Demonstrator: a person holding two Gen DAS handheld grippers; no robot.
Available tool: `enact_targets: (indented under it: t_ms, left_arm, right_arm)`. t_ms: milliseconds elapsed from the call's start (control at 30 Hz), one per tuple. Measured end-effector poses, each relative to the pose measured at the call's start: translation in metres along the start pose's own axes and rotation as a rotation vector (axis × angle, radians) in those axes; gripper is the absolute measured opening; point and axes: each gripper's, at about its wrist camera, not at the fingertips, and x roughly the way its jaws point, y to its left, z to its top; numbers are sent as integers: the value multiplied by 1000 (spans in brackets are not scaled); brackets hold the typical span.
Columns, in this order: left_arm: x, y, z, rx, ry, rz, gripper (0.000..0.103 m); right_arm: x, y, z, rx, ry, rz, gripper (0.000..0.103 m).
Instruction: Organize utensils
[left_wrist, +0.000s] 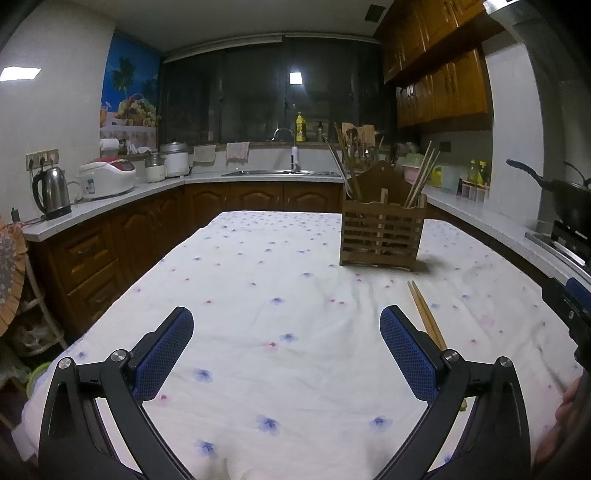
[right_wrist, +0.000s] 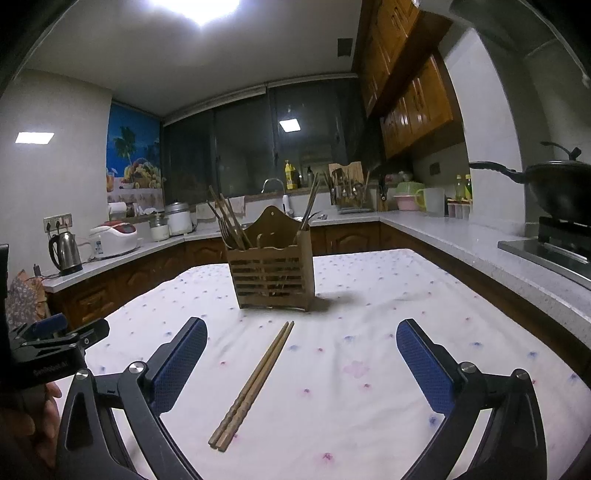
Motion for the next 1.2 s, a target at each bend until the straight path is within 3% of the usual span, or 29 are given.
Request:
enact_targets:
  t_ms: [1200]
  left_arm:
    - [0,5,1,-5,14,13,103]
  right_arm:
    - [1,1,-1,-1,2,1,103]
